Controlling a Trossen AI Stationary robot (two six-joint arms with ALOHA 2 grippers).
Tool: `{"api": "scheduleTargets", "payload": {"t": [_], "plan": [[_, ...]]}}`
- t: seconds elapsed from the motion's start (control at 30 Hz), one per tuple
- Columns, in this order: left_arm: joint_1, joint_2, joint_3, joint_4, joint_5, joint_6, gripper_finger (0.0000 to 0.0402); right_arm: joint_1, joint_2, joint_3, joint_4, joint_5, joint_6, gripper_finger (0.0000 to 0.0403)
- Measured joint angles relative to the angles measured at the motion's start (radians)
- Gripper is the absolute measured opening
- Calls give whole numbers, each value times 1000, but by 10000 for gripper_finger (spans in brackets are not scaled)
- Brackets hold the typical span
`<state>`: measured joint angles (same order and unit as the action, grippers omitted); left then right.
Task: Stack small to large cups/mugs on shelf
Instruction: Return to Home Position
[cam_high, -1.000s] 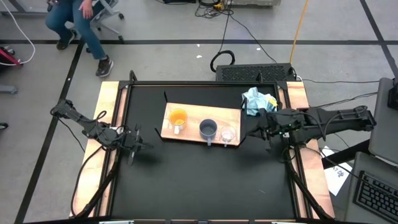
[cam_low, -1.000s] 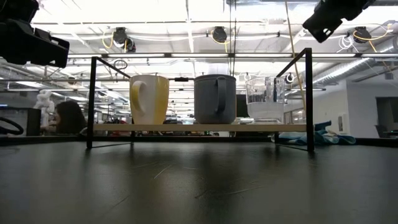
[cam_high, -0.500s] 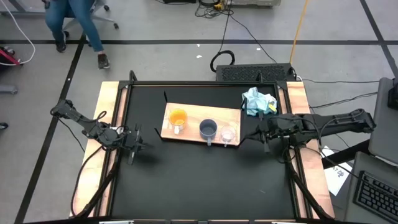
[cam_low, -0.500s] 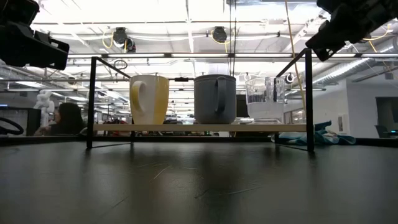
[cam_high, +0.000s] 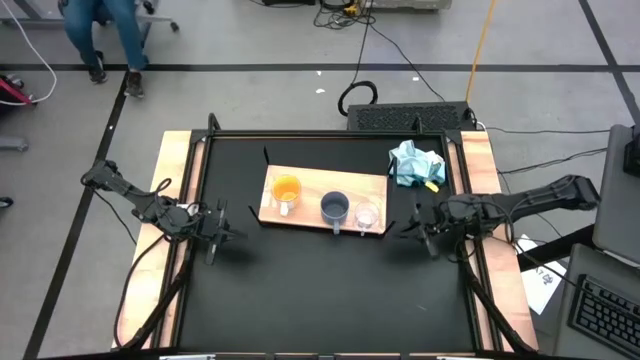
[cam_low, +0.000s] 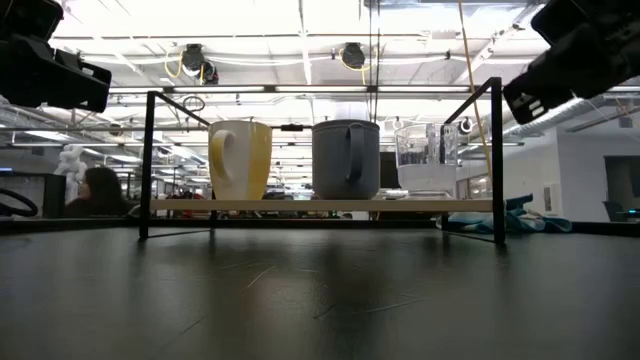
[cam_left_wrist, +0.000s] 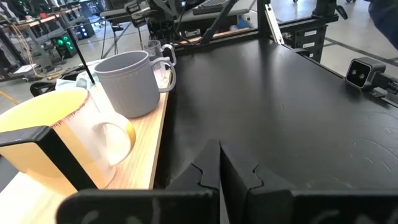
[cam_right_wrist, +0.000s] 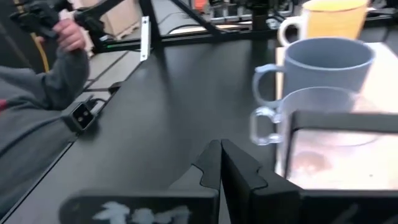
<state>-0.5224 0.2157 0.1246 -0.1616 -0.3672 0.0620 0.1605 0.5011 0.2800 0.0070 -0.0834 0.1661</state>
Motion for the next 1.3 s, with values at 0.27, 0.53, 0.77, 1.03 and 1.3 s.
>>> {"api": "scheduleTargets", "payload": {"t": [0.27,0.53,0.77,1.03,1.3], "plan": [[0,0,0,0,0,-5,7,55,0,-51,66,2,-21,0],[0,0,0,-6,9,7,13,87,0,-69,95,3,-81,0],[7,0,0,3,6,31,4,86,0,-70,110,3,-149,0],[96,0,0,32,11,85,3,44,0,-124,269,10,-179,0],[208,0,0,44,125,110,3,-69,0,-147,274,26,-173,0]]}}
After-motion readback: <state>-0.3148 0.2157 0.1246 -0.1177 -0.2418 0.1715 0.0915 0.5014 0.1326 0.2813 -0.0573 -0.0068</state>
